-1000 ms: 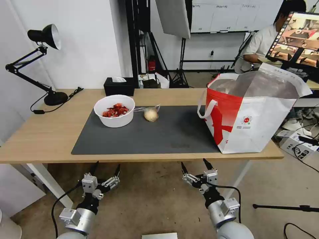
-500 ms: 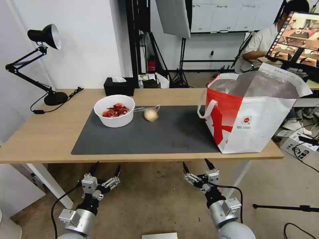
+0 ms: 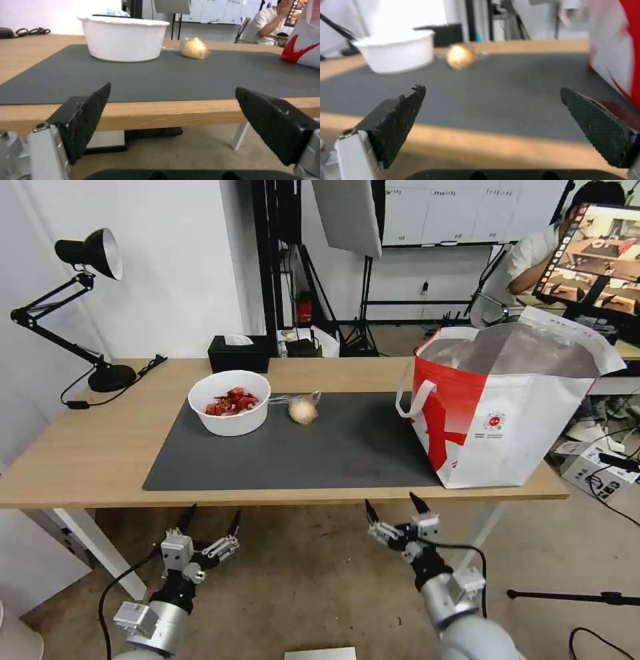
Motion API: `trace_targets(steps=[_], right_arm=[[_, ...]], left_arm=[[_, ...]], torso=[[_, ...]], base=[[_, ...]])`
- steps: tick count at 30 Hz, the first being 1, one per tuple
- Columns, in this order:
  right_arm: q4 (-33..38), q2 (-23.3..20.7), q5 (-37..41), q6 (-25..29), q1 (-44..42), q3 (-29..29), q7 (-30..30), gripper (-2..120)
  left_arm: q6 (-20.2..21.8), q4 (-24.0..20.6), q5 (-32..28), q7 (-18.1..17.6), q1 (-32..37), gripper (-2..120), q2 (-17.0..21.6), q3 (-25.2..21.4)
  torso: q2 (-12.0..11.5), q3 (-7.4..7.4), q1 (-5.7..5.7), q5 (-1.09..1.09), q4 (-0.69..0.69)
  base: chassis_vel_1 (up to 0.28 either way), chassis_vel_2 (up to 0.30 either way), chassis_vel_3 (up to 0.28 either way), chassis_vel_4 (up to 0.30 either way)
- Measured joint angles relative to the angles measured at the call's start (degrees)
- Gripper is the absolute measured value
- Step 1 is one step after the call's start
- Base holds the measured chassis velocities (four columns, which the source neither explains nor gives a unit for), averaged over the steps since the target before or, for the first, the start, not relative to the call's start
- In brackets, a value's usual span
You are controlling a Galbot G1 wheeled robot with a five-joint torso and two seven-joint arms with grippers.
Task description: Pick up the trash from the table and place it into the takeout bag.
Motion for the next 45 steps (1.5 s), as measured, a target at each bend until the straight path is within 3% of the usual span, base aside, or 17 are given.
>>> trace_targets(steps=[6, 7, 9, 10, 13, 14, 18, 19, 22, 23, 29, 35, 45], right_arm=[[1.46, -6.04, 5.7, -2.88, 9.96, -3.98, 0.01, 100], [1.08, -7.62, 7.55, -3.76, 15.47, -6.11, 0.0, 100], [-0.85, -8.61, 9.95, -4.78, 23.36, -9.8, 0.1, 100], [-0.85, -8.61, 9.95, -4.78, 23.36, -9.8, 0.1, 100], [-5.69, -8.54, 13.33, -5.9, 36.14, -17.23, 0.91, 100], [-5.69, -8.54, 13.33, -5.9, 36.14, -17.23, 0.91, 100], [-16.04, -3.46, 18.14, -6.71, 52.19, -25.98, 1.36, 100], [-16.04, -3.46, 18.14, -6.71, 52.19, -25.98, 1.36, 100], [-26.27, 3.77, 19.67, -6.73, 59.49, -31.26, 1.27, 100], [-26.27, 3.77, 19.67, -6.73, 59.49, -31.26, 1.27, 100], [-41.82, 14.51, 19.9, -8.96, 65.3, -34.95, 1.31, 100], [-52.62, 21.34, 20.45, -12.0, 66.91, -35.26, 1.12, 100], [-62.02, 26.82, 20.67, -14.26, 68.48, -34.93, -1.24, 100]], left_arm=[[-0.04, -0.57, 0.48, 0.02, 0.31, 100, 0.99, -0.03], [-0.04, -0.54, 0.49, 0.01, 0.05, 100, 1.12, -0.02], [-0.04, -0.34, 0.39, 0.0, -0.13, 100, 1.17, -0.06], [-0.04, -0.34, 0.39, 0.0, -0.13, 100, 1.17, -0.06], [-0.04, -0.11, -0.23, -0.02, -0.1, 100, 1.56, -0.65], [-0.04, -0.11, -0.23, -0.02, -0.1, 100, 1.56, -0.65], [-0.18, 0.58, -0.91, -0.07, -0.16, 100, 1.88, -1.34], [-0.18, 0.58, -0.91, -0.07, -0.16, 100, 1.88, -1.34], [-0.41, 1.23, -0.99, -0.02, -0.17, 100, 1.79, -1.38], [-0.41, 1.23, -0.99, -0.02, -0.17, 100, 1.79, -1.38], [-0.6, 2.11, -0.91, -0.01, -0.53, 100, 1.45, -1.12], [-1.16, 2.76, -0.92, 0.02, -0.63, 100, 1.47, -1.16], [-1.58, 3.45, -0.95, 0.05, -1.12, 100, 1.49, -0.73]], torso=[[0.0, 0.01, 0.0, 0.0, -0.01], [0.0, 0.0, 0.0, -0.01, -0.01], [0.0, 0.01, 0.0, 0.0, 0.0], [0.0, 0.01, 0.0, 0.0, 0.0], [0.0, 0.01, 0.0, 0.01, 0.0], [0.0, 0.01, 0.0, 0.01, 0.0], [0.0, 0.01, 0.01, -0.02, 0.0], [0.0, 0.01, 0.01, -0.02, 0.0], [0.0, 0.01, 0.01, 0.0, 0.01], [0.0, 0.01, 0.01, 0.0, 0.01], [0.0, 0.01, 0.01, -0.02, 0.01], [0.0, 0.01, 0.01, -0.02, 0.0], [0.0, 0.0, 0.01, -0.01, 0.0]], base=[[0.0, 0.0, 0.0, 0.0], [0.0, 0.0, 0.0, 0.0], [0.0, 0.0, 0.0, 0.0], [0.0, 0.0, 0.0, 0.0], [0.0, 0.0, 0.0, 0.0], [0.0, 0.0, 0.0, 0.0], [0.0, 0.0, 0.0, 0.0], [0.0, 0.0, 0.0, 0.0], [0.0, 0.0, 0.0, 0.0], [0.0, 0.0, 0.0, 0.0], [0.0, 0.0, 0.0, 0.0], [0.0, 0.0, 0.0, 0.0], [0.0, 0.0, 0.0, 0.0]])
